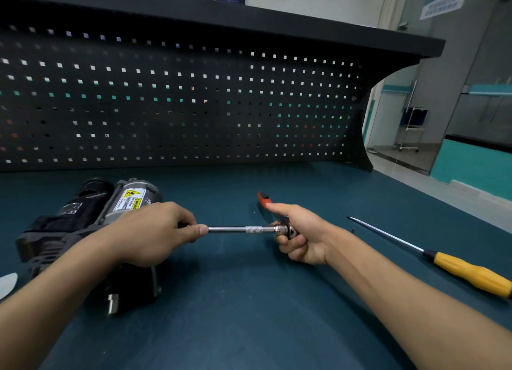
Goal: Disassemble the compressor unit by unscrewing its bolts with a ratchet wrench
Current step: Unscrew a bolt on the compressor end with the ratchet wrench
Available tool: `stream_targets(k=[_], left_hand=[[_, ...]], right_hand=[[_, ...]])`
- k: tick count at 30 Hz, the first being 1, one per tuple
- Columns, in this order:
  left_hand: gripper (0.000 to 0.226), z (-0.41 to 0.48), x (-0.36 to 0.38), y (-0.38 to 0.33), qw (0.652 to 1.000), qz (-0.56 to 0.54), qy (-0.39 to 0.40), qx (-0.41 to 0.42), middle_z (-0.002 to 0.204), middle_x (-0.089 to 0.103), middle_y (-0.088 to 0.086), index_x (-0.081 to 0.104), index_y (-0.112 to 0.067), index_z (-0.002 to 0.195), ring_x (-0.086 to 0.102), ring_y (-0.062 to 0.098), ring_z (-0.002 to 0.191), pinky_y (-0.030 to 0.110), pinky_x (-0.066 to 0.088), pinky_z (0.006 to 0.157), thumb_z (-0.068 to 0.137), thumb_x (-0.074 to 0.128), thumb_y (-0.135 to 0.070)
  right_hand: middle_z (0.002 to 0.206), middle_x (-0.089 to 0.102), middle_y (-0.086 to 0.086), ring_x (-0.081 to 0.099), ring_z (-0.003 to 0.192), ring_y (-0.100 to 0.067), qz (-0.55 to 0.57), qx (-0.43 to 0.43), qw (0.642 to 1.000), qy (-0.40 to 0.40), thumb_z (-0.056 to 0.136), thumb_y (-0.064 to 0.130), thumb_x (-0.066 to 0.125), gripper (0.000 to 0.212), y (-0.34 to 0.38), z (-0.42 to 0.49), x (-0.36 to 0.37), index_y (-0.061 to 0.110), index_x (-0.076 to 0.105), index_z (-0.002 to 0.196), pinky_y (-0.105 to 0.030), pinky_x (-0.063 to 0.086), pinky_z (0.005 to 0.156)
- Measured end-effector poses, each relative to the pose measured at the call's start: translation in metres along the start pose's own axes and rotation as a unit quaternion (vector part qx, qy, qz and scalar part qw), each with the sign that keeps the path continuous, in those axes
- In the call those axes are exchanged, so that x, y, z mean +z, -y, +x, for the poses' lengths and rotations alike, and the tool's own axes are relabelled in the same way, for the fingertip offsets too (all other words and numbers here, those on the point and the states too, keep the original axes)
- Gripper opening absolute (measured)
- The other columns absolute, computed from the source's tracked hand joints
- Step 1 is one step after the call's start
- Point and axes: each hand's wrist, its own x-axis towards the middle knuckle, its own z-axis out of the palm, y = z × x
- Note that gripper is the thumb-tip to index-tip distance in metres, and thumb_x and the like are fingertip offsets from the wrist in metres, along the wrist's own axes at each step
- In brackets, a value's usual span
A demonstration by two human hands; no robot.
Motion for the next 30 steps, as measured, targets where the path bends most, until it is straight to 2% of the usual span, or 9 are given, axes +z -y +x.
stream_targets(k=[3,6,10,15,19,21,25,28,30], left_hand=[[0.041,0.000,0.001,0.000,1.000,0.001,-0.006,0.004,0.057,0.054,-0.011,0.064,-0.031,0.076,0.052,0.007,0.061,0.032,0.044,0.066,0.092,0.045,-0.064],[0.042,-0.001,0.001,0.000,1.000,0.004,-0.014,0.006,0.058,0.056,-0.010,0.062,-0.030,0.075,0.054,0.008,0.062,0.033,0.046,0.066,0.092,0.046,-0.065],[0.039,-0.002,0.002,0.000,1.000,0.012,-0.023,0.010,0.064,0.058,-0.010,0.061,-0.032,0.077,0.055,0.006,0.067,0.031,0.044,0.066,0.091,0.046,-0.065],[0.037,-0.002,0.003,0.001,0.999,0.016,-0.034,0.010,0.067,0.059,-0.012,0.059,-0.034,0.080,0.055,0.003,0.069,0.029,0.041,0.063,0.091,0.044,-0.066],[0.039,-0.001,0.003,0.001,0.999,0.013,-0.031,0.011,0.063,0.058,-0.011,0.060,-0.033,0.079,0.054,0.004,0.065,0.031,0.043,0.063,0.093,0.041,-0.064],[0.040,-0.001,0.003,0.002,0.999,0.007,-0.030,0.011,0.059,0.057,-0.016,0.060,-0.032,0.079,0.053,0.004,0.062,0.031,0.041,0.061,0.094,0.041,-0.064],[0.039,-0.001,0.003,0.002,0.999,0.008,-0.031,0.011,0.059,0.056,-0.014,0.061,-0.032,0.079,0.052,0.004,0.062,0.030,0.040,0.060,0.094,0.042,-0.063],[0.038,-0.001,0.002,0.002,0.999,0.011,-0.030,0.011,0.058,0.055,-0.012,0.061,-0.033,0.077,0.052,0.005,0.062,0.031,0.041,0.061,0.094,0.044,-0.062],[0.038,-0.001,0.002,0.001,0.999,0.014,-0.031,0.009,0.057,0.055,-0.012,0.060,-0.033,0.075,0.052,0.004,0.061,0.030,0.039,0.059,0.094,0.044,-0.062]], right_hand=[[0.049,0.046,-0.001,0.025,0.033,-0.007,0.002,-0.046,0.999,-0.026,0.092,0.055,0.061,0.043,-0.004,0.001,0.003,0.018,0.048,0.075,-0.017,0.016,0.034],[0.049,0.047,-0.003,0.029,0.033,-0.010,-0.017,-0.124,0.990,-0.065,0.090,0.055,0.064,0.043,-0.008,0.004,0.005,0.015,0.051,0.084,-0.019,0.017,0.036],[0.049,0.047,0.006,0.047,0.038,-0.013,-0.047,-0.233,0.965,-0.113,0.089,0.051,0.069,0.041,-0.012,0.007,0.006,0.016,0.051,0.078,-0.020,0.026,0.036],[0.051,0.051,0.008,0.061,0.049,-0.014,-0.126,-0.381,0.901,-0.163,0.089,0.040,0.074,0.037,-0.017,0.009,0.003,0.018,0.054,0.066,-0.026,0.046,0.049],[0.054,0.050,0.011,0.046,0.052,-0.005,-0.129,-0.504,0.834,-0.183,0.089,0.022,0.075,0.033,-0.019,0.011,0.005,0.014,0.059,0.061,-0.017,0.038,0.055],[0.058,0.054,0.012,0.048,0.057,-0.003,-0.136,-0.546,0.805,-0.189,0.089,0.017,0.075,0.028,-0.019,0.011,0.007,0.016,0.065,0.063,-0.015,0.038,0.060],[0.066,0.061,0.013,0.058,0.066,-0.005,-0.221,-0.550,0.774,-0.223,0.091,0.023,0.074,0.021,-0.020,0.010,0.005,0.012,0.074,0.073,-0.013,0.039,0.067],[0.068,0.066,0.008,0.061,0.069,-0.005,-0.218,-0.517,0.800,-0.214,0.092,0.028,0.073,0.022,-0.020,0.010,0.004,0.016,0.075,0.074,-0.013,0.042,0.067],[0.066,0.066,0.002,0.058,0.064,-0.004,-0.203,-0.494,0.820,-0.205,0.093,0.030,0.071,0.027,-0.020,0.010,0.006,0.018,0.072,0.069,-0.017,0.043,0.064]])
